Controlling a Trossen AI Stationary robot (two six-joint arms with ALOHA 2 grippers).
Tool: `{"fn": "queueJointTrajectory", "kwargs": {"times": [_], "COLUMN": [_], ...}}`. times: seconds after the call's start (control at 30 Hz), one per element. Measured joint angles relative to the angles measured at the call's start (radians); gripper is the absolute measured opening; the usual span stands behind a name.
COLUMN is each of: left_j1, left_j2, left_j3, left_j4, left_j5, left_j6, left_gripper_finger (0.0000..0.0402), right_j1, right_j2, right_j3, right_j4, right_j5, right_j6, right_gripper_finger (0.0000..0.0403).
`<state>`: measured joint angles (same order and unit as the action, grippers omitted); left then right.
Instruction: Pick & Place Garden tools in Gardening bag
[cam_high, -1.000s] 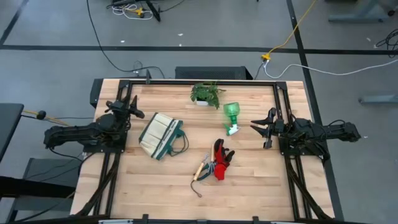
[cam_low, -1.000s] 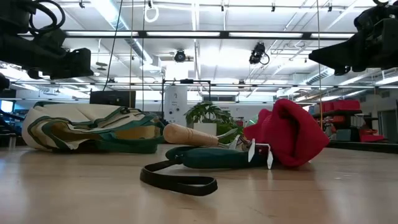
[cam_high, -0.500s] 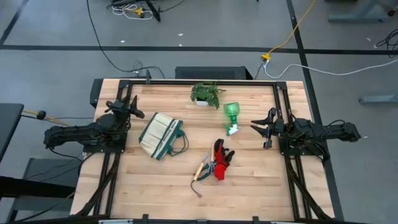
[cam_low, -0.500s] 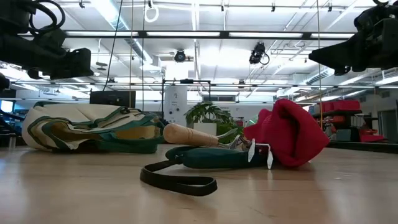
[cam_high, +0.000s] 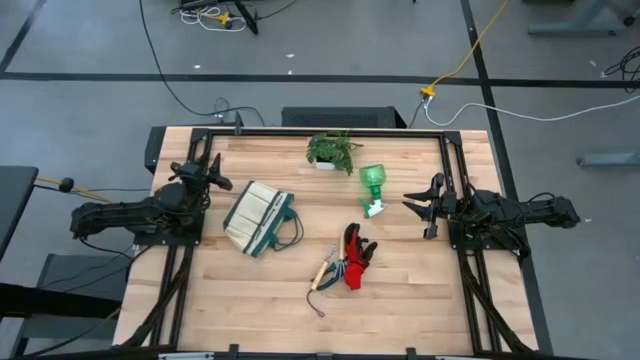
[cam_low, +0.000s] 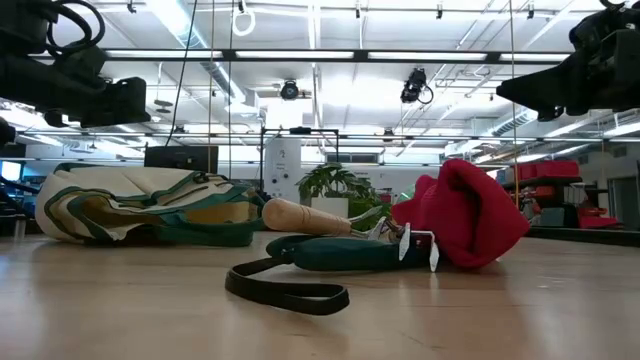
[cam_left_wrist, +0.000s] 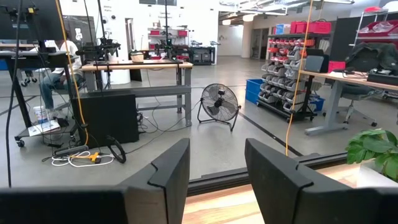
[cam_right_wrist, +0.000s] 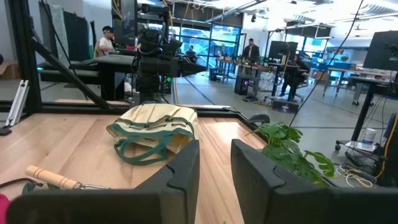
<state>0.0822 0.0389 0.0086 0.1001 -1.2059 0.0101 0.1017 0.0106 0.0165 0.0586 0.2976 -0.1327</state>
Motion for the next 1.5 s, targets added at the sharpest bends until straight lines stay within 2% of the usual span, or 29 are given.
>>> {"fn": "queueJointTrajectory", "kwargs": {"times": [0.1, 0.17, 0.23, 0.43, 0.57, 0.73, 1.03, 1.2, 1.3, 1.5], "left_j1": [0.0, 0.0, 0.0, 0.001, 0.001, -0.006, -0.045, -0.057, -0.086, -0.148], "left_j2": [0.0, -0.001, -0.001, 0.001, 0.004, 0.106, 0.615, 0.871, 1.0, 1.186], "left_j3": [0.0, 0.0, 0.0, 0.0, 0.0, 0.042, 0.326, 0.491, 0.568, 0.692], "left_j4": [0.011, 0.046, 0.068, 0.094, 0.1, 0.021, -0.044, -0.159, -0.218, -0.3], "left_j5": [0.037, 0.089, 0.21, 0.68, 0.841, 0.916, 0.934, 1.07, 1.123, 1.126], "left_j6": [-0.038, -0.137, -0.207, -0.108, -0.114, -0.201, -0.129, -0.123, -0.081, -0.057], "left_gripper_finger": [0.0161, 0.0161, 0.0161, 0.0161, 0.0161, 0.0161, 0.0161, 0.0161, 0.0161, 0.0161], "right_j1": [0.0, 0.0, 0.0, 0.0, 0.0, 0.0, 0.0, 0.0, 0.0, 0.0], "right_j2": [0.0, 0.0, 0.0, 0.0, 0.0, 0.0, 0.0, 0.0, 0.0, 0.0], "right_j3": [0.0, 0.0, 0.0, 0.0, 0.0, 0.0, 0.0, 0.0, 0.0, 0.0], "right_j4": [0.0, 0.0, 0.0, 0.0, 0.0, 0.0, 0.0, 0.0, 0.0, 0.0], "right_j5": [0.0, 0.0, 0.0, 0.0, 0.0, 0.0, 0.0, 0.0, 0.0, 0.0], "right_j6": [0.0, 0.0, 0.0, 0.0, 0.0, 0.0, 0.0, 0.0, 0.0, 0.0], "right_gripper_finger": [0.0094, 0.0094, 0.0094, 0.0094, 0.0094, 0.0094, 0.0094, 0.0094, 0.0094, 0.0094]}}
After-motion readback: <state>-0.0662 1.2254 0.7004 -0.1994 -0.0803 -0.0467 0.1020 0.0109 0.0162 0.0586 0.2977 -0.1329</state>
